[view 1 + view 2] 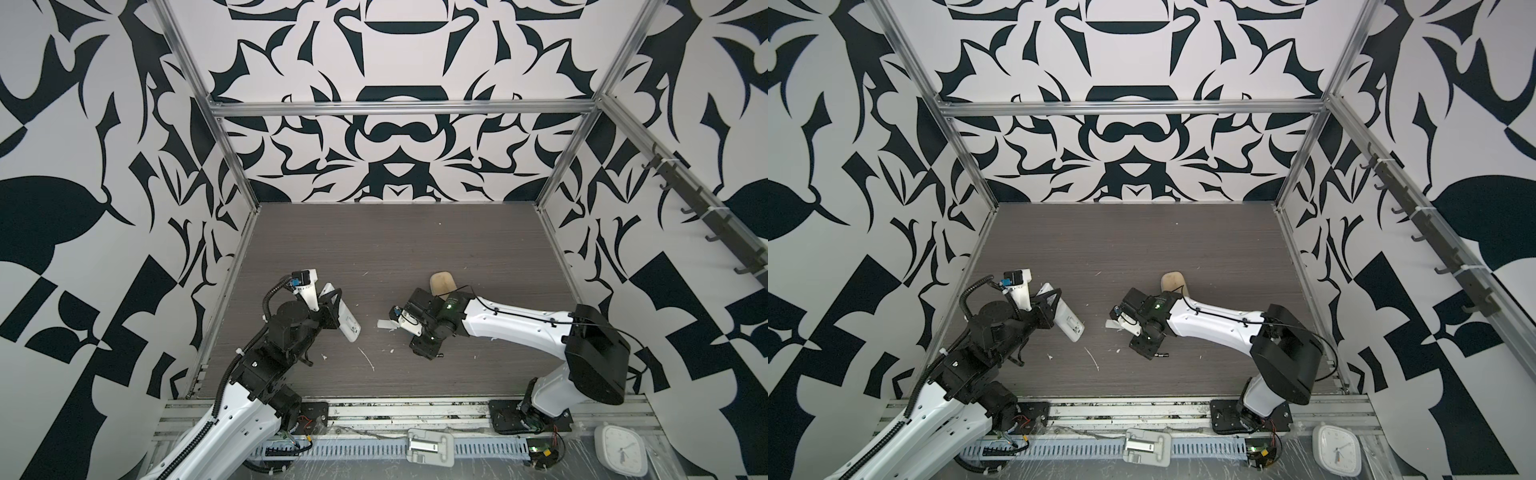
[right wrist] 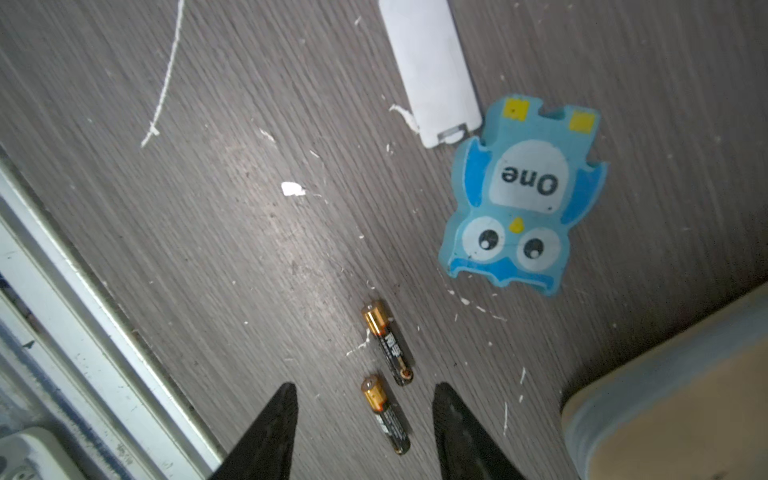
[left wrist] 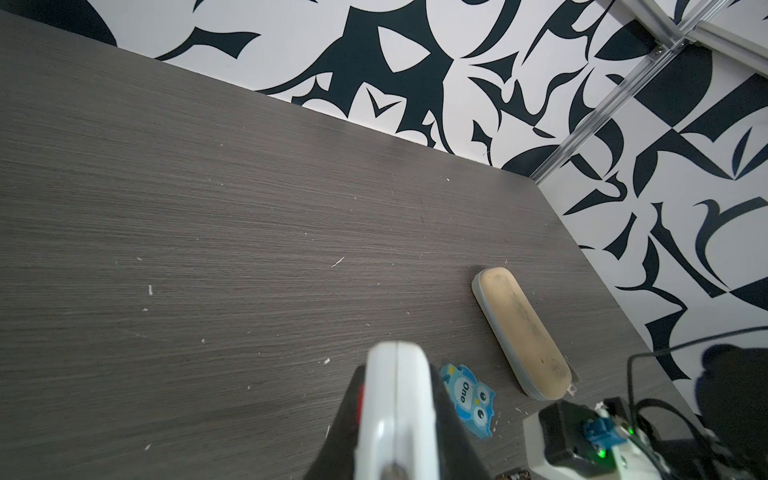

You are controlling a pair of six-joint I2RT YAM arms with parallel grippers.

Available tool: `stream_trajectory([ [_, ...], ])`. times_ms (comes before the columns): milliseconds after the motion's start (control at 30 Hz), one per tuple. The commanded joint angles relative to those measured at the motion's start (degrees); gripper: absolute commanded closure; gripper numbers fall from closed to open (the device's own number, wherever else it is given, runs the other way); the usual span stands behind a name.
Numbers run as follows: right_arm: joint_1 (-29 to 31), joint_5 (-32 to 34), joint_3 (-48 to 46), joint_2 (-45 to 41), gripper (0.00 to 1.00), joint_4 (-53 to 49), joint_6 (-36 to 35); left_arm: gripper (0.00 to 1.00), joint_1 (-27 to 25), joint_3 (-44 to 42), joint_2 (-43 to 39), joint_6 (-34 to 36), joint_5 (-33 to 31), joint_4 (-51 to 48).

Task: Load the batteries into the remote control
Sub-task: 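Lower the right gripper onto the nearer AA battery and grasp it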

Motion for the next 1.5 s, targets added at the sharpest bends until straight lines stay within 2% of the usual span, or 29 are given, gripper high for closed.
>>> stream_trajectory([
  [0,0.0,-0.1,2.1,1.0,0.44,-0.3,-4.7,1.00,0.6,0.8,-2.3,-1.4,0.9,0.6],
  [233,-0.7,-0.4,1.0,2.8,0.48,2.0,-6.1,1.00,3.9,-5.4,-9.8,-4.6,5.2,7.3],
  [433,-1.3,-0.8,0.8,4.6,0.52,4.1,-7.0,1.00,4.5,-4.9,-8.0,-5.1,7.0,8.1],
  [700,-1.4,-0.7,0.8,7.5,0.55,3.8,-8.6,1.00,4.6,-5.0,-9.4,-5.2,5.7,7.5],
  [933,-1.6,-0.4,1.1,8.6,0.63,3.7,-9.0,1.00,4.9,-5.2,-8.4,-5.2,5.8,8.1],
  [1067,-1.6,-0.3,1.1,9.0,0.70,3.4,-9.2,1.00,5.1,-5.4,-8.8,-5.2,5.9,8.2],
  [1367,-1.6,0.1,2.0,10.7,0.78,3.5,-9.6,1.00,5.2,-5.4,-8.6,-4.9,5.9,8.0],
  [1467,-1.7,0.7,2.2,10.6,0.85,3.5,-9.7,1.00,5.2,-5.6,-8.6,-4.8,5.9,8.2],
])
